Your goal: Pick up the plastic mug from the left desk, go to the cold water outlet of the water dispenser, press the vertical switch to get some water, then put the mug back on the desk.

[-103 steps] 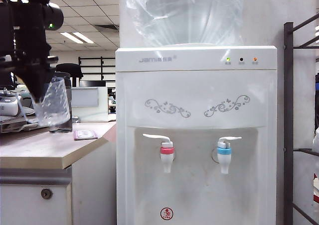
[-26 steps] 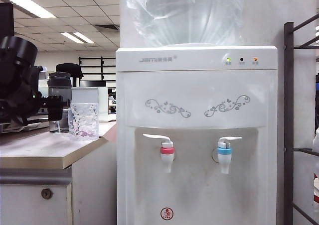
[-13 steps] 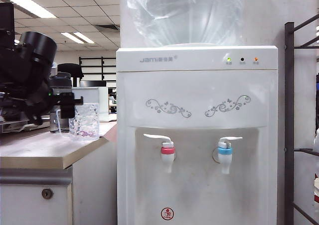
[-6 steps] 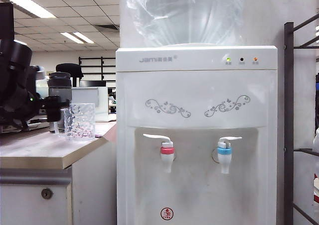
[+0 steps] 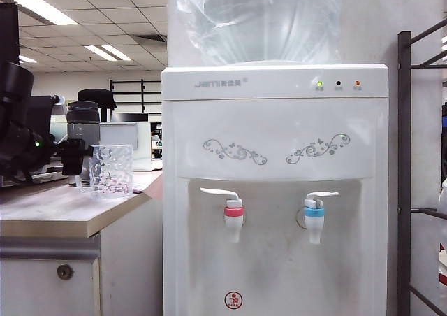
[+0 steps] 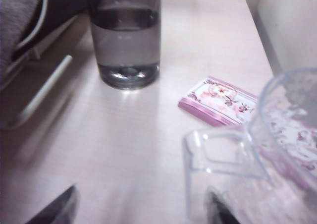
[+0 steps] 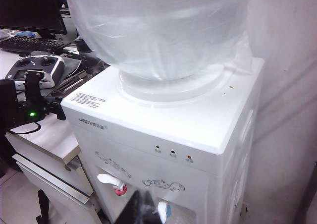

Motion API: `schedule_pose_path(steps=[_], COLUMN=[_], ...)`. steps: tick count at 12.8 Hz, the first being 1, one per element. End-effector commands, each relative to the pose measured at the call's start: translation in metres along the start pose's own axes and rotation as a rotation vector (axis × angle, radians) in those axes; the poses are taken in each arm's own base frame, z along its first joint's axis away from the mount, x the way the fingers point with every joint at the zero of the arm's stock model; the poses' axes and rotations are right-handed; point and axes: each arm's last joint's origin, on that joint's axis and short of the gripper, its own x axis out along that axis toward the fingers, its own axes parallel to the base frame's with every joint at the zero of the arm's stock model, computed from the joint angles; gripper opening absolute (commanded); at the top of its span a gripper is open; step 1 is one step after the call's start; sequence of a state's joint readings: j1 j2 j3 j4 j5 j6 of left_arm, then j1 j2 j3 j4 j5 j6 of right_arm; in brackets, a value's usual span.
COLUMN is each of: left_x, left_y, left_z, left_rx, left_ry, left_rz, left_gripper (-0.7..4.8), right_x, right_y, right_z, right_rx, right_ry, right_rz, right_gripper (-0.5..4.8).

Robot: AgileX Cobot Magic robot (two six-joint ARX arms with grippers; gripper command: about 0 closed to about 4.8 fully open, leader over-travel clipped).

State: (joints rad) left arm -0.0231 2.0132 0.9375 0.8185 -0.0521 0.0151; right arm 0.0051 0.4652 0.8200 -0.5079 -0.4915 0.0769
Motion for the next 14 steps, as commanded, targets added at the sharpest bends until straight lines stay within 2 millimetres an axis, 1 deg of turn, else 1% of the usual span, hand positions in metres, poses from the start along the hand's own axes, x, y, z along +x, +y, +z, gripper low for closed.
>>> schedule_pose_path(steps=[1, 2, 3, 4, 6, 8, 9, 10, 11, 12, 14], left_x=[0.002, 0.011, 0.028, 0.036, 0.045, 0.048, 0.048, 0.049, 0.049, 0.049, 0.049], left_y=[0.000, -0.001, -0.001, -0.002, -0.002, -0.004, -0.004, -0.004, -0.004, -0.005, -0.006], left_z=[0.000, 0.002, 0.010, 0.010, 0.007, 0.004, 0.003, 0.001, 0.001, 0.003, 0.006], left_rx=[0.008, 0.007, 0.007, 0.008, 0.007, 0.016, 0.021, 0.030, 0.030, 0.029, 0.030], left_ry=[-0.017, -0.019, -0.018, -0.007, -0.003, -0.004, -0.004, -0.001, 0.000, -0.023, -0.050], left_rz=[-0.008, -0.012, -0.011, -0.011, -0.018, -0.053, -0.056, -0.060, -0.061, -0.075, -0.100], left_gripper=[3.41, 3.41, 3.41, 3.41, 3.40, 3.35, 3.23, 2.30, 1.98, 1.12, 1.10], right_x=[-0.001, -0.001, -0.002, -0.002, -0.002, -0.001, -0.001, -0.001, -0.001, -0.002, -0.002], right_y=[0.001, 0.001, 0.001, 0.001, 0.001, 0.001, 0.001, 0.001, 0.001, 0.001, 0.001], right_z=[0.003, 0.002, 0.001, 0.000, 0.000, 0.000, 0.000, 0.000, 0.000, -0.002, -0.002], right_rx=[-0.011, -0.009, -0.003, 0.001, 0.002, 0.003, 0.003, 0.003, 0.004, 0.011, 0.013], right_ry=[-0.016, -0.011, 0.000, 0.008, 0.010, 0.010, 0.011, 0.011, 0.013, 0.026, 0.029], right_rz=[0.007, 0.008, 0.010, 0.010, 0.009, 0.008, 0.008, 0.009, 0.009, 0.008, 0.008], right_gripper=[-0.06, -0.06, -0.06, -0.06, -0.06, -0.06, -0.06, -0.06, -0.06, -0.06, -0.06])
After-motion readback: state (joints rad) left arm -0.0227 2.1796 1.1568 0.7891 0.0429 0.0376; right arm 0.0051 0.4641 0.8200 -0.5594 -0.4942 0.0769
